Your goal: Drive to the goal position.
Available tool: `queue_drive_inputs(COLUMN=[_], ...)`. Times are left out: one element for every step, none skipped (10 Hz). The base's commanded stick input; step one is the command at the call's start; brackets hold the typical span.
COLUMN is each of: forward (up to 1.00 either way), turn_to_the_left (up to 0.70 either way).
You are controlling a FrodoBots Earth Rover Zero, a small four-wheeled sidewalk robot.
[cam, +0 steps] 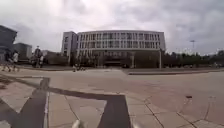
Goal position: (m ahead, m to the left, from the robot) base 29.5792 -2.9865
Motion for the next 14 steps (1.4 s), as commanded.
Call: queue_drive_inputs(forward=[0.85, 0.85, 0.85, 0.85, 0.85, 0.85, 0.85, 0.85, 0.85, 0.85, 0.85, 0.85, 0.85, 0.85], turn_to_the_left=[0.0, 0.0, 0.0, 0.0, 0.0, 0.0, 0.0, 0.0, 0.0, 0.0, 0.0, 0.0, 0.0, 0.0])
